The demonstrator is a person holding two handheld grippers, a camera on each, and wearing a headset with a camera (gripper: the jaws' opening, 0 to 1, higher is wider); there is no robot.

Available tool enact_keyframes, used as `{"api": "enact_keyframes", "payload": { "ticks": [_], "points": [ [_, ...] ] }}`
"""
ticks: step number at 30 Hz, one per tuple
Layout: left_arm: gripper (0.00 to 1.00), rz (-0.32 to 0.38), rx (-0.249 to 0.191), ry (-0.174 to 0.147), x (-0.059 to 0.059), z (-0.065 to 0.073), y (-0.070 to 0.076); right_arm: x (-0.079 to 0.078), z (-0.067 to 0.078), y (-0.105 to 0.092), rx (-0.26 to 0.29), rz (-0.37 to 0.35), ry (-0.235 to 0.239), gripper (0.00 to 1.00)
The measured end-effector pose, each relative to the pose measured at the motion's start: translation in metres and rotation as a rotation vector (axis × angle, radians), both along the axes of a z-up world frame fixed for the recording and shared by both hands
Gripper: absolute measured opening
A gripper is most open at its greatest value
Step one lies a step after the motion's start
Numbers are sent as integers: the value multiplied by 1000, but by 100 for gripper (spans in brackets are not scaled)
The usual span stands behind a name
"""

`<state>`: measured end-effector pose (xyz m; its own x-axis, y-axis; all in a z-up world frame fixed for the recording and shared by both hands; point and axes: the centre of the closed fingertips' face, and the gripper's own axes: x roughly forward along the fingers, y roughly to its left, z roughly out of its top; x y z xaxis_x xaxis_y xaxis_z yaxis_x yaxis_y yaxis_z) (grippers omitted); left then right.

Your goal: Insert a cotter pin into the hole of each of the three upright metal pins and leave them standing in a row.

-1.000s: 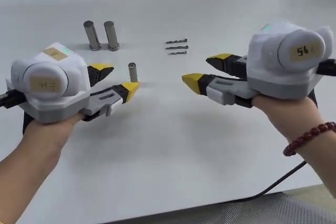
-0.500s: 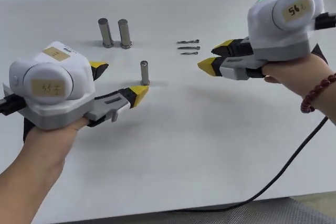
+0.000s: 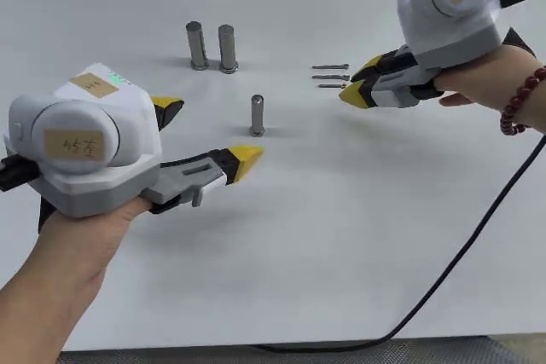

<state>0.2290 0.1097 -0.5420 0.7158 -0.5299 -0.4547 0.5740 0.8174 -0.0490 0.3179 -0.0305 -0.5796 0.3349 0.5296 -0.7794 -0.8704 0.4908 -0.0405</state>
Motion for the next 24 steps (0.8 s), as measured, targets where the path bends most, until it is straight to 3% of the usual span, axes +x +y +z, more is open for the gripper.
{"api": "enact_keyframes", "payload": {
  "ticks": [6,9,15,24],
  "points": [
    [70,1,7,6,-2,-1,4,9,-8,1,-63,47,-9,13],
    [67,9,-4,1,-2,0,5,18,-16,-2,-105,73,-3,13],
    [65,16,18,-13,0,0,10,25,-21,-2,-96,58,31,12],
    [65,12,14,3,-1,-2,10,25,-30,2,-117,80,87,10]
  ]
}}
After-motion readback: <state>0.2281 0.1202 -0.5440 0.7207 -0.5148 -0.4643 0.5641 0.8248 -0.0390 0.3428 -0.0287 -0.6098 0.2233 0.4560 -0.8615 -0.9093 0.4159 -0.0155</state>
